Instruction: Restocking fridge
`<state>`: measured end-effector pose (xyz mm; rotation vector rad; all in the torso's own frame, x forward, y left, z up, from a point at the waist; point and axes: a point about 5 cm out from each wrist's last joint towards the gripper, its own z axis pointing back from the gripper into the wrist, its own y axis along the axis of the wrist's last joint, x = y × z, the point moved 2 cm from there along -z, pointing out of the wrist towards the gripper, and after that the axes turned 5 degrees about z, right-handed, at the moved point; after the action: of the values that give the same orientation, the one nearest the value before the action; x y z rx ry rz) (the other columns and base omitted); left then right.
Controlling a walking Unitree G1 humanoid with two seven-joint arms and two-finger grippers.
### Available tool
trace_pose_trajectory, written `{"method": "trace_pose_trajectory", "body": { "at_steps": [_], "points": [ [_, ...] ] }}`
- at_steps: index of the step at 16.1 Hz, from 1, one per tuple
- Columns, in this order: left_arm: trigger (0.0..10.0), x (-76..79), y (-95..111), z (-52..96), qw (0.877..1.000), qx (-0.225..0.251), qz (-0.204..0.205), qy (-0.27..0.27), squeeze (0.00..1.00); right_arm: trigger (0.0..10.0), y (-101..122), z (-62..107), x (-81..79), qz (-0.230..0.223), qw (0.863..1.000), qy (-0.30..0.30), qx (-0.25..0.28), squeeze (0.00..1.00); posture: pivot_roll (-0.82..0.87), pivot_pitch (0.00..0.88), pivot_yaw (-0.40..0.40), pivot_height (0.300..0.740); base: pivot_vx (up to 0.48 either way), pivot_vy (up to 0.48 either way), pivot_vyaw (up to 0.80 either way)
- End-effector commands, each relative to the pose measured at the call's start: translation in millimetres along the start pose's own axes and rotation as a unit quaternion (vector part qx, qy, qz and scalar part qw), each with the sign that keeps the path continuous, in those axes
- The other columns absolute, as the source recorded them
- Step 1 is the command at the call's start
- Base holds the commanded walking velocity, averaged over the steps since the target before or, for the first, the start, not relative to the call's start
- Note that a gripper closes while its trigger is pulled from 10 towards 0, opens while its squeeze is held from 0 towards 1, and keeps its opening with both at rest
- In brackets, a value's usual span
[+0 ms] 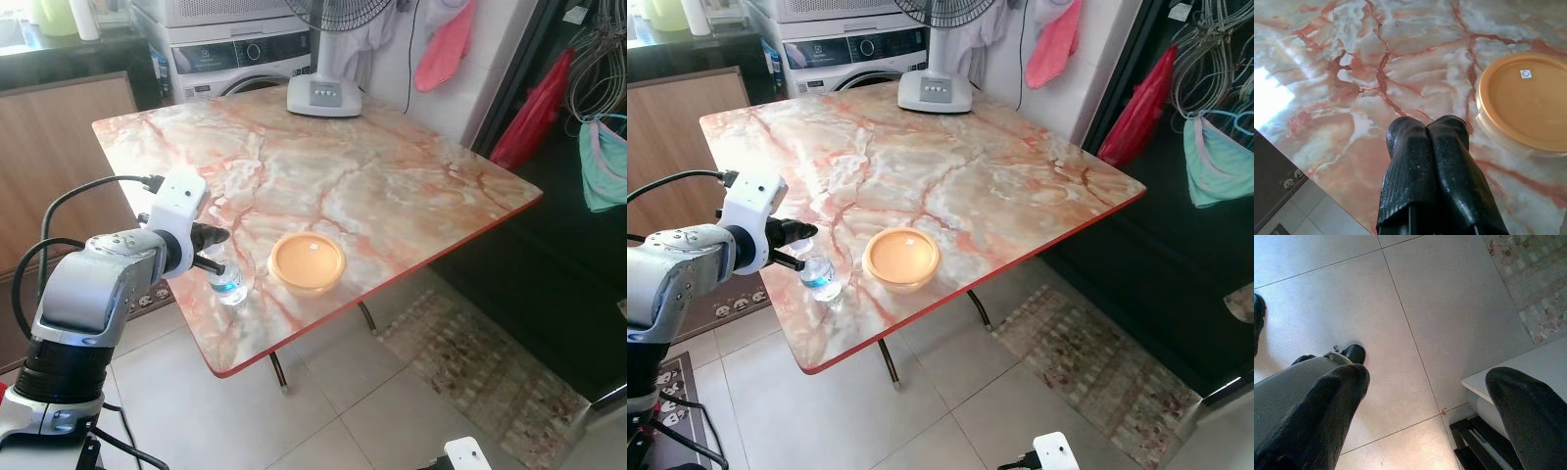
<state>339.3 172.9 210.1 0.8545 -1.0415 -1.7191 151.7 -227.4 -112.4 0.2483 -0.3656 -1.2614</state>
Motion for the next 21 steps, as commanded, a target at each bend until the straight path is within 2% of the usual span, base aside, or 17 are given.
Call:
{"method": "trace_pose_trajectory", "body": {
  "at_steps": [1, 6, 7, 12, 21],
  "points": [
    [10.0, 1.7, -9, -3.8, 1.0, -0.016, 0.017, -0.004, 0.0, 10.0, 0, 0.4, 3.0, 0.0, 1.0, -0.004, -0.001, 0.0, 0.19, 0.0, -0.092, 0.74, 0.0, 0.0, 0.0],
    [10.0, 7.3, -2, -6.4, 0.999, 0.025, 0.024, -0.019, 0.0, 10.0, 0, 0.4, 2.8, 0.0, 1.0, -0.005, -0.002, 0.0, 0.19, 0.0, -0.091, 0.74, 0.0, 0.0, 0.0],
    [10.0, 8.4, -1, -6.5, 0.999, 0.027, 0.029, -0.021, 1.0, 10.0, 0, 0.4, 2.8, 0.0, 1.0, -0.005, -0.002, 0.0, 0.19, 0.0, -0.091, 0.74, 0.0, 0.0, 0.0],
    [10.0, 10.0, 7, -4.6, 0.998, 0.044, 0.027, -0.028, 1.0, 10.0, -1, 0.4, 2.6, 0.001, 1.0, -0.004, -0.003, 0.0, 0.19, 0.0, -0.091, 0.74, 0.0, 0.0, 0.0],
    [10.0, 18.1, 27, 12.5, 0.996, 0.068, 0.03, -0.055, 1.0, 10.0, -1, 0.5, 3.1, 0.008, 1.0, -0.003, -0.006, 0.0, 0.2, 0.0, -0.099, 0.74, 0.0, 0.0, 0.0]
  ]
}}
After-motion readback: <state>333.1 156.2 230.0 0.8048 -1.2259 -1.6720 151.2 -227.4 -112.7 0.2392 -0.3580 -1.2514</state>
